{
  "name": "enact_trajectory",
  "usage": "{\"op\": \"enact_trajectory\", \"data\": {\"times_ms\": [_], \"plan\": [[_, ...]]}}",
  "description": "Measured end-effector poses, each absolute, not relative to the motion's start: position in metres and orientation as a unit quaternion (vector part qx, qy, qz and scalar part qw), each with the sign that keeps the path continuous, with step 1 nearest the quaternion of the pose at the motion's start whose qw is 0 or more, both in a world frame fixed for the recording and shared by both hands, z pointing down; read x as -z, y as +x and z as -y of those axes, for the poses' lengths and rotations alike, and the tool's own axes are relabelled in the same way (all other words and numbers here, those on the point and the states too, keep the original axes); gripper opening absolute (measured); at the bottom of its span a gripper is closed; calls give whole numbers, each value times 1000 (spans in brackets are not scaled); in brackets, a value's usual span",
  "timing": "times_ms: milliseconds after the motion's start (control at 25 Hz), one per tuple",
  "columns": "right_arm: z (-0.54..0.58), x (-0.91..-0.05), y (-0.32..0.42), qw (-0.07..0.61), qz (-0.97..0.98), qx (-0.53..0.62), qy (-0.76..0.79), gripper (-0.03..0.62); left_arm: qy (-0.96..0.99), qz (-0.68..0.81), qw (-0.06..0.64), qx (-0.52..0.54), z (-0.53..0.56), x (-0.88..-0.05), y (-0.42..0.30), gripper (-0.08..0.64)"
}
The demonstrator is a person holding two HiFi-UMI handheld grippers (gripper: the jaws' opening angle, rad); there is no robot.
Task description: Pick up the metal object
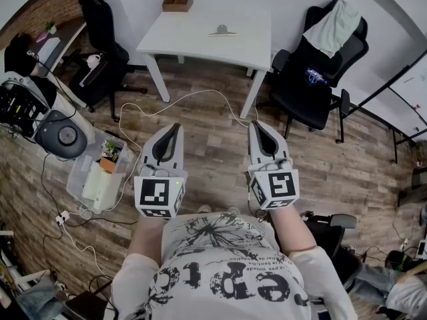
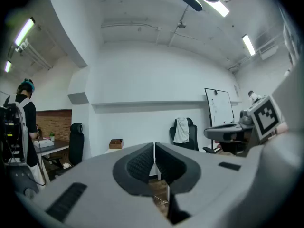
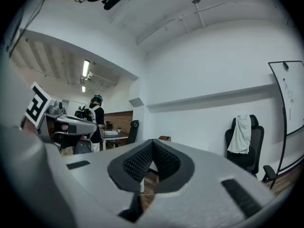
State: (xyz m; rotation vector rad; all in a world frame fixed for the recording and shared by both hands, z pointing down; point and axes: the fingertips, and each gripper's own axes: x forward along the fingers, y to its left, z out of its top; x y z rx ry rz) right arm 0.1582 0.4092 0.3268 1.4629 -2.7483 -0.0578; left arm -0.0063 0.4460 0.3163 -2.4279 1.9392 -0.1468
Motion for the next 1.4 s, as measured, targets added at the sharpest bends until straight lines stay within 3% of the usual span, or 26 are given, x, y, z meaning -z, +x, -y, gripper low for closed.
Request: {"op": "enact_trajectory", "data": {"times_ms": [880,1400], "plan": [[-382,-360,121,28,867,-21,496,-8,-787,-615,-5,42,-424,-342,-57,12],[-231,-391,114,32,882,-33,469,-8,-761,-645,-13,61,-283,-371,-64,12]]}}
